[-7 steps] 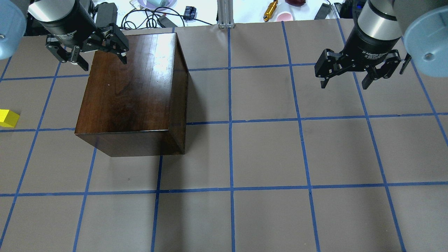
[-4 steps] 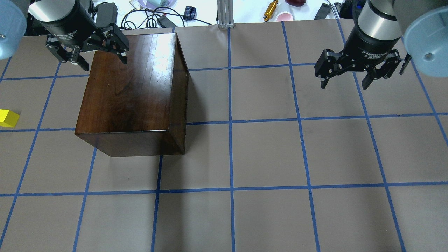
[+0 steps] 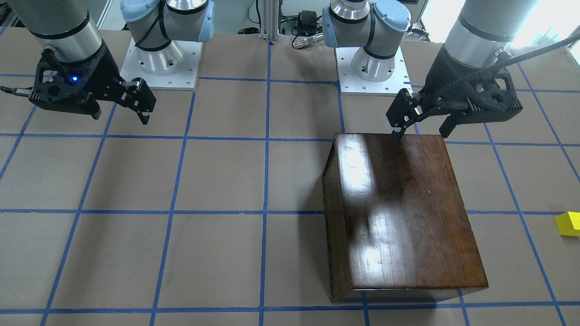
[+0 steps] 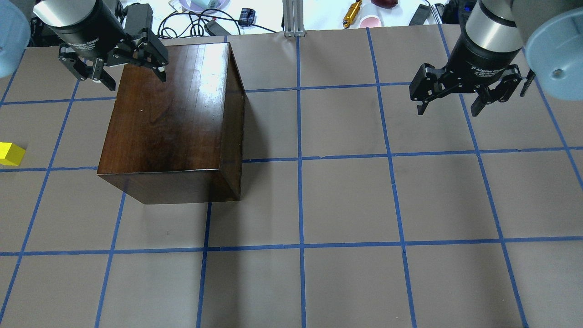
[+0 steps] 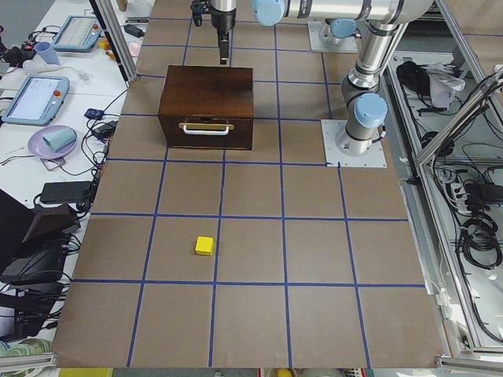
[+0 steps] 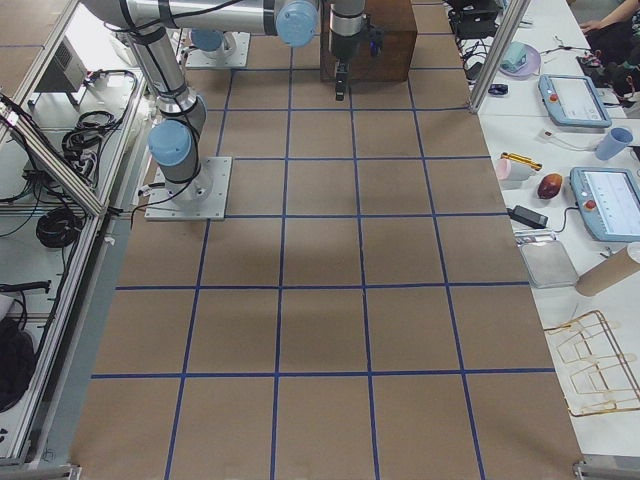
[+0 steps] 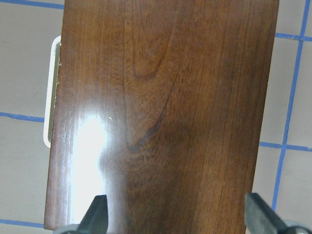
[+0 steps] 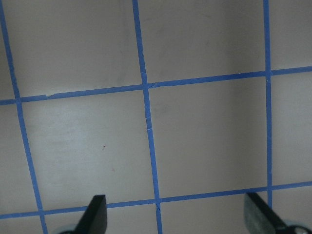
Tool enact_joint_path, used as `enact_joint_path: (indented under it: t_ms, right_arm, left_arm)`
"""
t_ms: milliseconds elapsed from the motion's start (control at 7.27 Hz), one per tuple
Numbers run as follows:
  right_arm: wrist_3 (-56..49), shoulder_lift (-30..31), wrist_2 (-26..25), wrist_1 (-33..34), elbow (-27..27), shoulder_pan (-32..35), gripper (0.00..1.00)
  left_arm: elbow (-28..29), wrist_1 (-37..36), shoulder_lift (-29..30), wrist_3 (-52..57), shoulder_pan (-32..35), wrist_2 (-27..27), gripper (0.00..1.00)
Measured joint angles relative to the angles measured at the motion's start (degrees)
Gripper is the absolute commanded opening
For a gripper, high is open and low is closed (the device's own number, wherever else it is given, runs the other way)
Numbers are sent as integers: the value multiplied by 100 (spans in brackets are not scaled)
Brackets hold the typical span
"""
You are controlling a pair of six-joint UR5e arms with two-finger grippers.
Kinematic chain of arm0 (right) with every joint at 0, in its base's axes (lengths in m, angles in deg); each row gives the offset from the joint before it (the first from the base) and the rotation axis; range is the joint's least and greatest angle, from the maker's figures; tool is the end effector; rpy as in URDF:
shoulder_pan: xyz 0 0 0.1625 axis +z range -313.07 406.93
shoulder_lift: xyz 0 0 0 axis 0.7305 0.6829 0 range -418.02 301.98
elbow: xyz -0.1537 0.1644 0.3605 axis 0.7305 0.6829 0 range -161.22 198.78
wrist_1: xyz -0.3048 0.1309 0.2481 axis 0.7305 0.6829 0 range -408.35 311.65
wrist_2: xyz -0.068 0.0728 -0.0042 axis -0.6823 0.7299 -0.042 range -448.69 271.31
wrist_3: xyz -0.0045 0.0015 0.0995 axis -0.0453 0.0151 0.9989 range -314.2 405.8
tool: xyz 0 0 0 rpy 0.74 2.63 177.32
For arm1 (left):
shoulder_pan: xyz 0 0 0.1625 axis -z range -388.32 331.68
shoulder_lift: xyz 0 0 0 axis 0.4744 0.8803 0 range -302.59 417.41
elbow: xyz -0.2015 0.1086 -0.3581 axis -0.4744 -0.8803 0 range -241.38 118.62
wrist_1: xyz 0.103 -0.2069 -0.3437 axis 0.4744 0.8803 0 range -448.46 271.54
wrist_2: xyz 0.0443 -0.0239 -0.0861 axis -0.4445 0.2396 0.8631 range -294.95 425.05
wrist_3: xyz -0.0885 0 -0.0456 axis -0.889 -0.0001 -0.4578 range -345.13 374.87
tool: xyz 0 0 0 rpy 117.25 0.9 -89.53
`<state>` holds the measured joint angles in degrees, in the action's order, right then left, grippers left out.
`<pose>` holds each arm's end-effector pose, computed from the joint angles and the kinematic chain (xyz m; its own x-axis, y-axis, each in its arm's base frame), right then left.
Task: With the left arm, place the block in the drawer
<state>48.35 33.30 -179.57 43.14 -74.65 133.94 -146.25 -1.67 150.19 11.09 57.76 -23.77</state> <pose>0.1065 -0.4870 0.4722 -0.9952 0.0965 0.0157 0.0966 0.9953 0.0102 -0.0994 -0.5294 0.5136 -0.9909 -0.1318 0.0269 -0.1338 0.9864 -0.0953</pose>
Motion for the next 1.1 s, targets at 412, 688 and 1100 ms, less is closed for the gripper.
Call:
enact_joint_path:
  t_ms: [412, 688, 1100]
  right_arm:
    - [0, 0, 0, 0, 0, 0, 100]
    - [0, 0, 0, 0, 0, 0, 100]
    - [0, 0, 0, 0, 0, 0, 100]
  left_arm:
    - [-3, -8, -10, 0, -22, -50, 100]
    - [5, -34, 28, 42, -124, -107, 100]
    - [-58, -264, 391, 880, -709, -152, 100]
